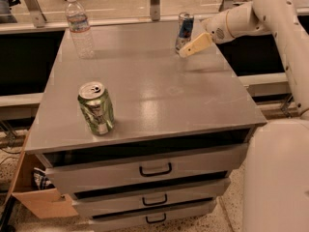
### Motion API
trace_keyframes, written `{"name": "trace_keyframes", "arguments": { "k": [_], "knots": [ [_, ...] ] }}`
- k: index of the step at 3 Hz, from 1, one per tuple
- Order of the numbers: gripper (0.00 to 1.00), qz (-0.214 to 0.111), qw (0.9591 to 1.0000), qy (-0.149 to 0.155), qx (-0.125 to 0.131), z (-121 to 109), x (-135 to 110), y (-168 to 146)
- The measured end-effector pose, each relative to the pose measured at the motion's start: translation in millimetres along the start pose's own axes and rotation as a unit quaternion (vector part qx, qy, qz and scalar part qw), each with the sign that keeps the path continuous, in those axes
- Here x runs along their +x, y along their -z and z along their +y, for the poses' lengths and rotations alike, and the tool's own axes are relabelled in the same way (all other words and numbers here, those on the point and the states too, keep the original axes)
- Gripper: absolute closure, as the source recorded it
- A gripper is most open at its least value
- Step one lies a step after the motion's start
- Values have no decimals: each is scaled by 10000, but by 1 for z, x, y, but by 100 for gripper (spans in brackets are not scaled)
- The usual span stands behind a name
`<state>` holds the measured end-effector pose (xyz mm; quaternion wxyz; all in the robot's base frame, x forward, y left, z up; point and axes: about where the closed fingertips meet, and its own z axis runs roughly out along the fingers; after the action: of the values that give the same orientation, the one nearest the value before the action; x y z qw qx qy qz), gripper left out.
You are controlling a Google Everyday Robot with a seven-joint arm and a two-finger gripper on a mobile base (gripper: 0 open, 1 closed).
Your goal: Knock redbull can over
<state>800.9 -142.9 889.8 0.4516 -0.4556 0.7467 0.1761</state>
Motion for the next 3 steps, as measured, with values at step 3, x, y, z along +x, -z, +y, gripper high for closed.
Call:
{"name": "trace_keyframes", "arguments": {
  "k": [3],
  "knots": [
    [0, -1141, 9870, -154, -1124, 58, -53, -16]
  ]
}}
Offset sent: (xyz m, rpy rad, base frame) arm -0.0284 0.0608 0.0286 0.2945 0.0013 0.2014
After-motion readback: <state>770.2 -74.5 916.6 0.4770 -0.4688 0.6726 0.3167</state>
